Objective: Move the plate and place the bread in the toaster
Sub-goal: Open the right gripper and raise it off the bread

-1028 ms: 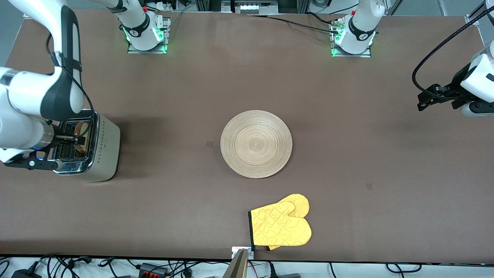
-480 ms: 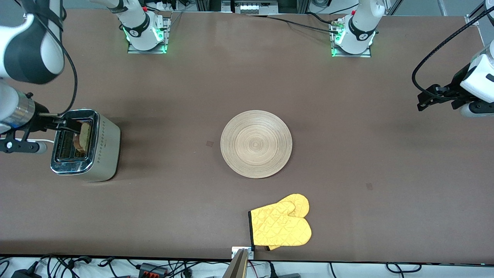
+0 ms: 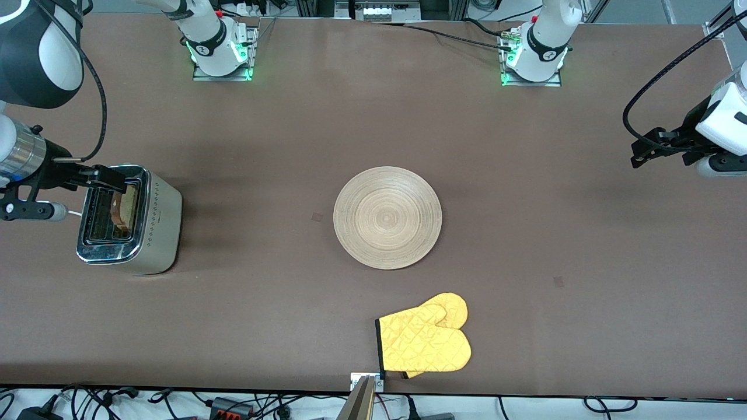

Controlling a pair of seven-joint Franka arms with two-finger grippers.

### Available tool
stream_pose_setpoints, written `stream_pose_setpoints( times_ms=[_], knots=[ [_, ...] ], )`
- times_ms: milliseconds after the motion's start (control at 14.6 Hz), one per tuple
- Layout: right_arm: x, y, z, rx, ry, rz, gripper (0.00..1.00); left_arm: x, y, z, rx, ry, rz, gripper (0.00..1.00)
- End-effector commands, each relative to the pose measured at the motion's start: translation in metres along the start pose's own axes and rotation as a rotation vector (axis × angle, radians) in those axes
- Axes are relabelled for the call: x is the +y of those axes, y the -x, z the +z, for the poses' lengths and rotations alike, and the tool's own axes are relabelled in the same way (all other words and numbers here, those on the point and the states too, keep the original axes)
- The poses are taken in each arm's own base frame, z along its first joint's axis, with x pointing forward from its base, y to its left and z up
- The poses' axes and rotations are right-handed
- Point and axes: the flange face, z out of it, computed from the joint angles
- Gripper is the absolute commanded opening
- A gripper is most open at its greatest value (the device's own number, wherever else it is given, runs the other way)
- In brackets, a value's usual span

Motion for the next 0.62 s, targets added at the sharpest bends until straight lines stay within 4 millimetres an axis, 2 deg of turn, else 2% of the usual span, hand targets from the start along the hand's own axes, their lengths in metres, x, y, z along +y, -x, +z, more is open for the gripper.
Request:
stream_pose_setpoints(
  times_ms=[0, 206, 343, 548],
  knots=[
    [-0.007, 0.004, 0.001, -0.021, -0.041, -0.01, 1.0, -0.002, -0.005, -0.004, 0.007, 0.006, 0.0, 1.0],
    [-0.006, 0.006, -0.001, -0.036, -0.074, -0.008, 1.0, -0.002, -0.005, -0.004, 0.007, 0.006, 0.0, 1.0],
    [-0.013, 0.005, -0.021, 0.007, -0.076, -0.01, 1.0, -0.002, -0.005, -0.004, 0.007, 0.006, 0.002, 1.0],
    [0.007, -0.001, -0.021, 0.02, -0.107, 0.003, 1.0, -0.002, -0.005, -0.004, 0.007, 0.006, 0.0, 1.0]
  ],
)
